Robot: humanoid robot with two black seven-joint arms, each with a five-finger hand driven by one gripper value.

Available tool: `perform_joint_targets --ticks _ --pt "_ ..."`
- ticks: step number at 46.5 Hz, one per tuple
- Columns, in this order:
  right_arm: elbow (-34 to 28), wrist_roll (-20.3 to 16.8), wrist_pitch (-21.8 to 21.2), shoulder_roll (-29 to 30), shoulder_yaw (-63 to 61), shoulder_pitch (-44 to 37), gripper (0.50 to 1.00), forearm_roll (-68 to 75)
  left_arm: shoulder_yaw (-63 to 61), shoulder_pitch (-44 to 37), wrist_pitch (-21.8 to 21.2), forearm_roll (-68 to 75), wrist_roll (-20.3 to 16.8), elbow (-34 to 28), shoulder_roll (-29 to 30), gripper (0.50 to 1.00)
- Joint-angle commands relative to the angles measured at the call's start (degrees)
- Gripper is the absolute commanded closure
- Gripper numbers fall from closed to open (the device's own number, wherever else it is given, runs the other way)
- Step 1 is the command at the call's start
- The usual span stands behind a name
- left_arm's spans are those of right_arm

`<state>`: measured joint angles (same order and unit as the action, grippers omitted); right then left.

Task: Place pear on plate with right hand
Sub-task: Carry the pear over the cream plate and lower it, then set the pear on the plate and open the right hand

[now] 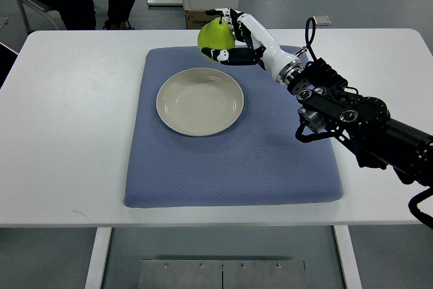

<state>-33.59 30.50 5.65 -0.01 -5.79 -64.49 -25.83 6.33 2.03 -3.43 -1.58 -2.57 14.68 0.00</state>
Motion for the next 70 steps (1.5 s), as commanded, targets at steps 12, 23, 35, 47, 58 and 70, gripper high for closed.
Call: perform_joint_targets --ticks 12,23,35,47,58,70 --pt "0.98 -0.09 -0.72 0.01 3.15 1.56 1.0 -0.01 0.0 -0.01 0.0 0.0 0.02 0.0 0.0 0.5" --pt "0.37 0.26 -1.52 0.01 5.26 5.07 1.0 -0.1 0.0 -0.01 0.0 0.0 0.02 0.0 0.0 0.5" --pt "0.19 0.61 -1.87 0.01 6.05 7.27 1.0 -0.1 0.0 -0.01 0.0 0.0 0.02 0.0 0.0 0.5" --pt "0.19 0.7 -1.78 0.01 6.23 8.5 1.0 -0.1 0.0 -0.01 0.0 0.0 0.02 0.0 0.0 0.5" --pt "0.19 0.61 -0.99 0.01 5.96 8.42 0.903 -0.01 0.0 -0.01 0.0 0.0 0.02 0.0 0.0 0.5" --pt "0.28 0.61 -0.81 0.01 5.44 8.33 0.507 0.08 0.0 -0.01 0.0 0.0 0.02 0.0 0.0 0.5"
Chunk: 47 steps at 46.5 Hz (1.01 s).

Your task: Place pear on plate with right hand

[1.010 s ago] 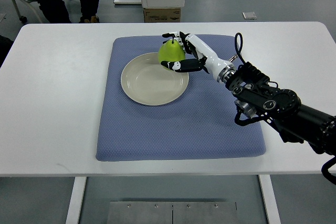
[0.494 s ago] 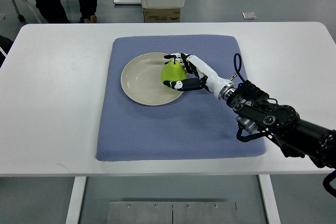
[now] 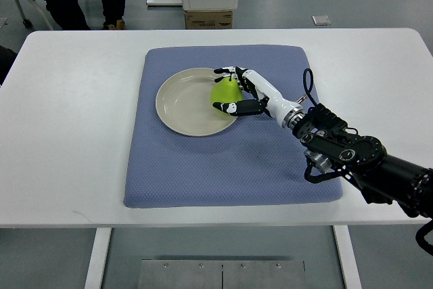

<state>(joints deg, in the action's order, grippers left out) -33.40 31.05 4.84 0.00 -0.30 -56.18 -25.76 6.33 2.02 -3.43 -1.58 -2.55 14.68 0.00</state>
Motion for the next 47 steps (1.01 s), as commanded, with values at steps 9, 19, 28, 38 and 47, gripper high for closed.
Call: perform_joint_targets --ticks 9,19,28,38,47 --pt "0.09 -0.02 0.0 0.0 0.03 -0.51 0.502 -0.08 0.0 0.0 0.0 0.0 0.0 0.0 0.0 0.5" --pt "0.09 -0.02 -0.09 0.0 -0.14 -1.04 0.502 0.01 0.0 0.0 0.0 0.0 0.0 0.0 0.0 0.5" --pt "-2.98 -0.11 -0.27 0.0 -1.28 -1.3 0.502 -0.08 0.0 0.0 0.0 0.0 0.0 0.0 0.0 0.5" --pt "-6.06 0.07 -0.53 -3.25 -1.28 -1.21 0.502 0.01 0.0 0.0 -0.08 0.0 0.0 0.0 0.0 0.5" --pt "-6.77 0.16 -0.62 -7.29 -1.81 -0.77 0.502 0.01 0.0 0.0 0.0 0.0 0.0 0.0 0.0 0.5"
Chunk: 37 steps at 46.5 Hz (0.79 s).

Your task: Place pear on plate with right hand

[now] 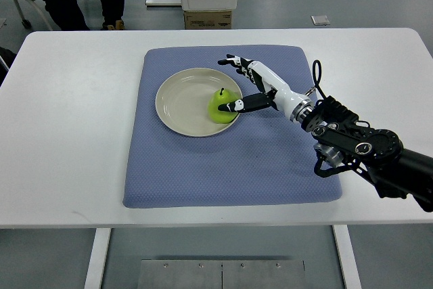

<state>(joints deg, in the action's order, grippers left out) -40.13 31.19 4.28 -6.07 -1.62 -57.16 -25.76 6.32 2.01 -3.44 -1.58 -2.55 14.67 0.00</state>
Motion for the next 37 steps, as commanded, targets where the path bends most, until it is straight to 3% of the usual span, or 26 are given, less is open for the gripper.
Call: perform_joint_targets --ticks 1,18,37 --pt "-0.04 0.01 -0.06 -1.66 -0.83 0.29 0.502 0.01 0.01 0.01 0.01 0.0 0.0 0.0 0.0 0.5" --pt "0.49 -0.78 -0.33 -7.11 -7.51 1.96 0.502 1.58 0.01 0.01 0.01 0.0 0.0 0.0 0.0 0.5" --pt "7.69 -7.28 0.38 -6.58 -21.48 3.63 0.502 3.96 0.01 0.01 0.01 0.0 -0.09 0.0 0.0 0.5"
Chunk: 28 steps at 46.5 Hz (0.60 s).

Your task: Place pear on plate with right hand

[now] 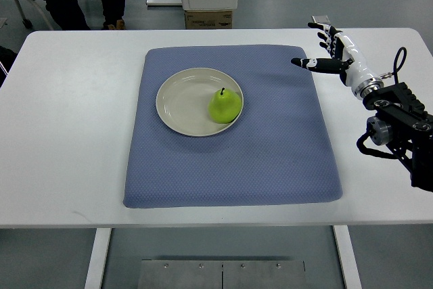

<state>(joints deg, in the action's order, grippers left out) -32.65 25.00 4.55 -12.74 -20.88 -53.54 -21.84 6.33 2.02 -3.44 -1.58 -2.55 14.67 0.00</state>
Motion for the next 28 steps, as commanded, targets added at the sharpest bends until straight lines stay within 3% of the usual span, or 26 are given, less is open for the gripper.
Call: perform_joint_targets --ticks 1,12,28 --pt "0.31 -1.7 0.19 0.08 -3.28 0.02 0.502 0.05 0.0 0.0 0.01 0.0 0.0 0.0 0.0 0.5" --pt "2.15 -8.12 0.37 2.98 -15.94 0.46 0.5 0.92 0.0 0.0 0.01 0.0 0.0 0.0 0.0 0.5" --pt "2.86 -7.86 0.37 5.97 -26.05 1.6 0.5 0.84 0.0 0.0 0.01 0.0 0.0 0.0 0.0 0.5"
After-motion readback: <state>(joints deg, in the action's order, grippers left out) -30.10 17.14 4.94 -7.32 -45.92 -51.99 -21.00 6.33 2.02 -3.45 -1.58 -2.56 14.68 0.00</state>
